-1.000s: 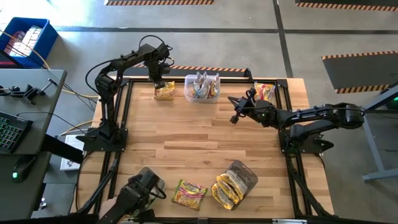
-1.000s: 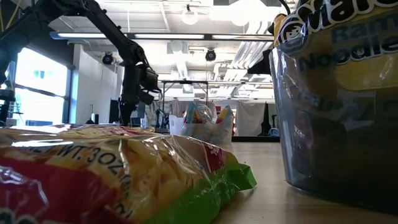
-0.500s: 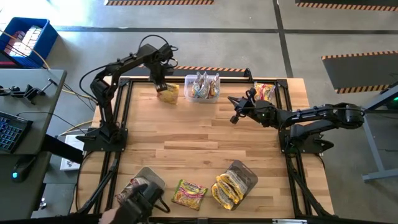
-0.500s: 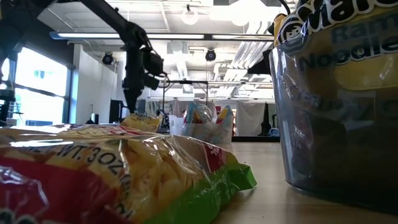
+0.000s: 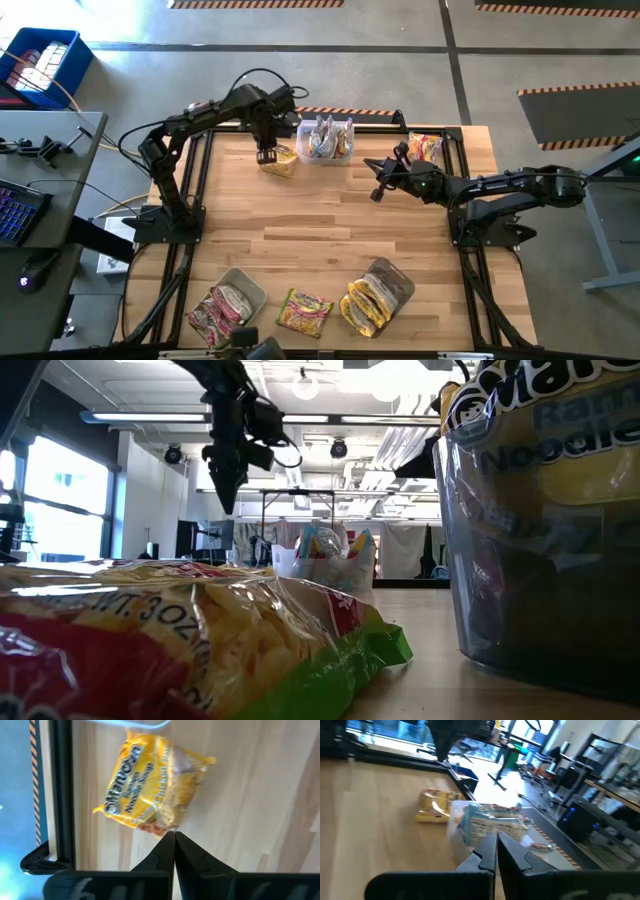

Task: Sort Maruchan noodles
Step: Put the yellow noodle pack into the black bin

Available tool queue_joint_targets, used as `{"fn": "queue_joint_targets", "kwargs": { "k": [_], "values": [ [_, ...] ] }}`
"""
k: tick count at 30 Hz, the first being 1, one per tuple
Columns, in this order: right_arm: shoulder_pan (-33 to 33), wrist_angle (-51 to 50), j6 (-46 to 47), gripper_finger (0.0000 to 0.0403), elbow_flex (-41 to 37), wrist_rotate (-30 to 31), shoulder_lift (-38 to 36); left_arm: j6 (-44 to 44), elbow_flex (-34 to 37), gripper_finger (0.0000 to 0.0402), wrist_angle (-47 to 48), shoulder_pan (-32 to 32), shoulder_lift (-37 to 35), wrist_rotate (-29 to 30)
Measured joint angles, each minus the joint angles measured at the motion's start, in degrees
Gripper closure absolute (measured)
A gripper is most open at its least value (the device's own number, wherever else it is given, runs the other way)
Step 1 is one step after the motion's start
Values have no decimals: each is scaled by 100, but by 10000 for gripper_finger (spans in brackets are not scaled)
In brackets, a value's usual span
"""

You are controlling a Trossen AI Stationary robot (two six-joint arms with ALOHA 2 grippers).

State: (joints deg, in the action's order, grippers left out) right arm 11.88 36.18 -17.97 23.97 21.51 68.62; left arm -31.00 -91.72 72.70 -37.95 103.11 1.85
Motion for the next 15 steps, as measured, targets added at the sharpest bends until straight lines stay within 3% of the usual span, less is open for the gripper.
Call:
{"fn": "queue_joint_targets", "kwargs": {
  "k": [6, 12, 15],
  "values": [
    [-2, -28, 102, 403, 0, -116, 0, 237, 358, 401, -263, 188, -22, -96],
    [-2, -41, 102, 403, 0, -115, 0, 943, 1561, 401, -2027, 328, -102, -87],
    [-2, -41, 102, 403, 0, -114, 0, 1642, 2056, 401, -2891, 430, -96, 215]
  ]
}}
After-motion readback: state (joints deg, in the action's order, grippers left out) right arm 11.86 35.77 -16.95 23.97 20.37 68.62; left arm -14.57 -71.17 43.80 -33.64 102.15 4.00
